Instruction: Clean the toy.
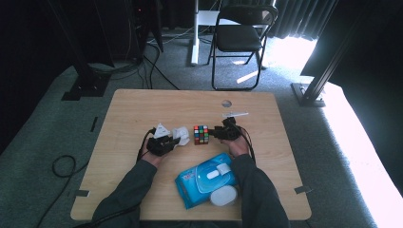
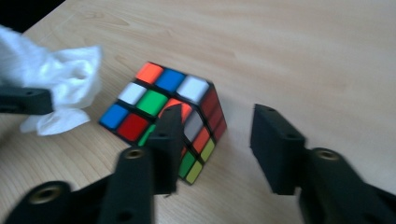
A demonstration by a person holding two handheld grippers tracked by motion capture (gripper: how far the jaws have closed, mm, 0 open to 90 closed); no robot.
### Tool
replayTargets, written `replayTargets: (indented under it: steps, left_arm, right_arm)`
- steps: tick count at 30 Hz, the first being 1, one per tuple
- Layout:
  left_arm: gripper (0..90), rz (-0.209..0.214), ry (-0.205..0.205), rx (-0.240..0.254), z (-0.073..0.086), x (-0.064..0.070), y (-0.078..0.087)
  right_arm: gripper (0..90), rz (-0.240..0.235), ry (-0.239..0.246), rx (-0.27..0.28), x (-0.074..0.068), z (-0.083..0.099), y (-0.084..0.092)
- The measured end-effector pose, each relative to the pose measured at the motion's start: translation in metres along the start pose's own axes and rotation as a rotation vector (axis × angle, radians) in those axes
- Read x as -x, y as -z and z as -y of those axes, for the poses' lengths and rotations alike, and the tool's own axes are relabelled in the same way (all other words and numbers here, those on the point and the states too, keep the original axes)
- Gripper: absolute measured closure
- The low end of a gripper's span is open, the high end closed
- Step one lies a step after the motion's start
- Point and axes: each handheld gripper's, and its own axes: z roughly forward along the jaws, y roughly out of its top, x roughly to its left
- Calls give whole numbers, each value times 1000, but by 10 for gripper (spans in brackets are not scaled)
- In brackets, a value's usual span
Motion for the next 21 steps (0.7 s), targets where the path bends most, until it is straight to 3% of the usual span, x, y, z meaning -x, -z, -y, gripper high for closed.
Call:
replayTargets:
  steps: [3, 5, 7, 11, 14, 21]
  left_arm:
    - [803, 4, -2, -1, 0, 1, -1]
    - [802, 5, -2, -2, 0, 2, -1]
    - [802, 5, -1, -1, 0, 2, -2]
    - [802, 1, 0, 1, -1, 0, 0]
    - [801, 1, 1, 2, -1, -1, 0]
    - [800, 4, -4, 4, -1, 1, 0]
  right_arm:
    - [448, 20, 97, 22, -8, -6, 5]
    - [390, -10, 149, 28, -12, -10, 6]
    - [332, -49, 172, 11, -14, -12, 3]
    - [276, -51, 237, -37, -18, -13, -8]
    - [245, -63, 250, -48, -19, -11, -12]
    - [184, -28, 277, -79, -19, -13, -22]
